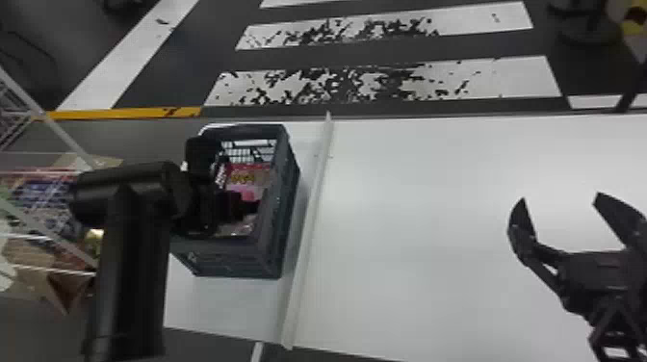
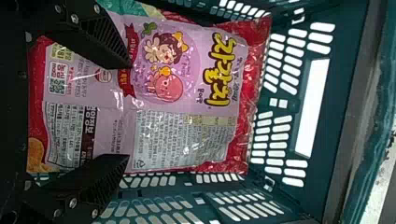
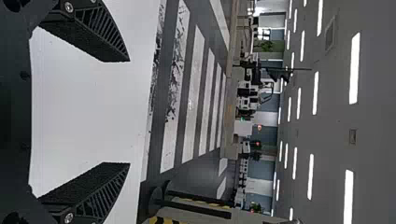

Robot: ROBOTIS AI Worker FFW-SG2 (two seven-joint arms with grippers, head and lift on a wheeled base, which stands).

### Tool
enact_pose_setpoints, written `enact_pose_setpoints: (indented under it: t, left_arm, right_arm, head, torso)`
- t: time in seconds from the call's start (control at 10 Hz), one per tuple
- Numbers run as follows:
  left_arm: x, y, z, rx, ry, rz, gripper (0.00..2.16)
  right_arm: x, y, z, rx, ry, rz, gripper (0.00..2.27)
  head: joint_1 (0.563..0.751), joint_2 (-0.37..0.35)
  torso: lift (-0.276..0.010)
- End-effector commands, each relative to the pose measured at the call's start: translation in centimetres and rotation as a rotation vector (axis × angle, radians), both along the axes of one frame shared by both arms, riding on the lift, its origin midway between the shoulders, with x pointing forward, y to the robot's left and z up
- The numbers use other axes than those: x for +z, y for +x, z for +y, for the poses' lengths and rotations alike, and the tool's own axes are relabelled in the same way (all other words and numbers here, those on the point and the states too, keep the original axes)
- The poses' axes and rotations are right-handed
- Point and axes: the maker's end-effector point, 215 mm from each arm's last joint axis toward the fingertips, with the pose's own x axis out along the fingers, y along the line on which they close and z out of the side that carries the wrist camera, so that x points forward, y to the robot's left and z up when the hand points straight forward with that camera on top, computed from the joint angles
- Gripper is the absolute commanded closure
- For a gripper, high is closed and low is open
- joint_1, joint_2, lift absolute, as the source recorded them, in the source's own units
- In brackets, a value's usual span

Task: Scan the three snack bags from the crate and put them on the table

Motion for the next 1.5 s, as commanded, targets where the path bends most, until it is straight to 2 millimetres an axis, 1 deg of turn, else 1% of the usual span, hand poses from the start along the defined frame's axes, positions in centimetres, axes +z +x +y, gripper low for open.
enact_pose_setpoints:
  t: [0.0, 0.1, 0.2, 0.3, 0.5, 0.6, 0.7, 0.8, 0.9, 1.0, 1.1, 1.2, 1.3, 1.4]
  left_arm:
    - [-1.2, -0.3, -0.1, 0.003, -0.045, 0.036, 0.46]
    - [-1.6, -0.4, 0.4, 0.002, -0.028, 0.033, 1.07]
    - [-1.0, 1.0, 0.7, -0.004, 0.002, -0.036, 1.89]
    - [-0.3, 1.1, 1.0, 0.001, 0.002, -0.061, 2.14]
    - [2.5, 1.0, 1.5, 0.007, 0.005, -0.146, 2.14]
    - [3.2, 0.4, 1.3, 0.001, 0.003, -0.157, 2.13]
    - [3.6, -0.5, 1.6, 0.005, 0.004, -0.159, 2.14]
    - [4.4, -1.1, 1.5, 0.005, -0.002, -0.164, 2.14]
    - [4.8, -2.1, 2.0, 0.014, 0.003, -0.159, 2.14]
    - [6.0, -2.7, 2.2, 0.015, -0.004, -0.182, 2.14]
    - [7.4, -2.9, 2.5, 0.014, 0.029, -0.216, 2.14]
    - [8.1, -3.4, 3.0, 0.021, 0.038, -0.232, 2.14]
    - [9.3, -3.5, 3.0, 0.016, 0.05, -0.26, 2.14]
    - [9.4, -4.2, 3.6, 0.027, 0.067, -0.262, 2.14]
  right_arm:
    - [-0.3, 0.0, -0.1, 0.001, 0.001, 0.005, 0.09]
    - [-0.2, -0.1, -0.2, -0.006, 0.005, -0.003, 0.08]
    - [-0.2, -0.4, -0.1, -0.005, 0.009, -0.002, 0.08]
    - [-0.1, -0.6, -0.2, -0.007, 0.012, -0.003, 0.08]
    - [0.1, -0.7, 0.0, -0.006, 0.018, -0.006, 0.08]
    - [0.1, -0.9, 0.6, 0.0, 0.026, -0.003, 0.08]
    - [0.1, -1.0, 1.0, 0.005, 0.033, 0.0, 0.08]
    - [0.2, -1.1, 1.1, 0.005, 0.036, -0.002, 0.08]
    - [0.3, -1.3, 1.2, 0.006, 0.04, -0.001, 0.08]
    - [0.6, -1.5, 1.2, 0.006, 0.052, -0.001, 0.08]
    - [0.8, -1.7, 1.4, 0.009, 0.056, -0.002, 0.08]
    - [0.9, -1.8, 1.5, 0.01, 0.058, -0.002, 0.08]
    - [0.9, -1.9, 1.5, 0.009, 0.061, -0.002, 0.08]
    - [0.9, -2.1, 1.6, 0.01, 0.062, 0.0, 0.08]
  head:
    - [0.695, 0.215]
    - [0.695, 0.212]
    - [0.695, 0.209]
    - [0.695, 0.216]
    - [0.695, 0.226]
    - [0.695, 0.227]
    - [0.695, 0.232]
    - [0.695, 0.239]
    - [0.695, 0.247]
    - [0.695, 0.252]
    - [0.695, 0.26]
    - [0.695, 0.269]
    - [0.695, 0.278]
    - [0.695, 0.281]
  torso:
    - [-0.094]
    - [-0.094]
    - [-0.094]
    - [-0.094]
    - [-0.094]
    - [-0.094]
    - [-0.094]
    - [-0.094]
    - [-0.094]
    - [-0.094]
    - [-0.094]
    - [-0.094]
    - [-0.094]
    - [-0.094]
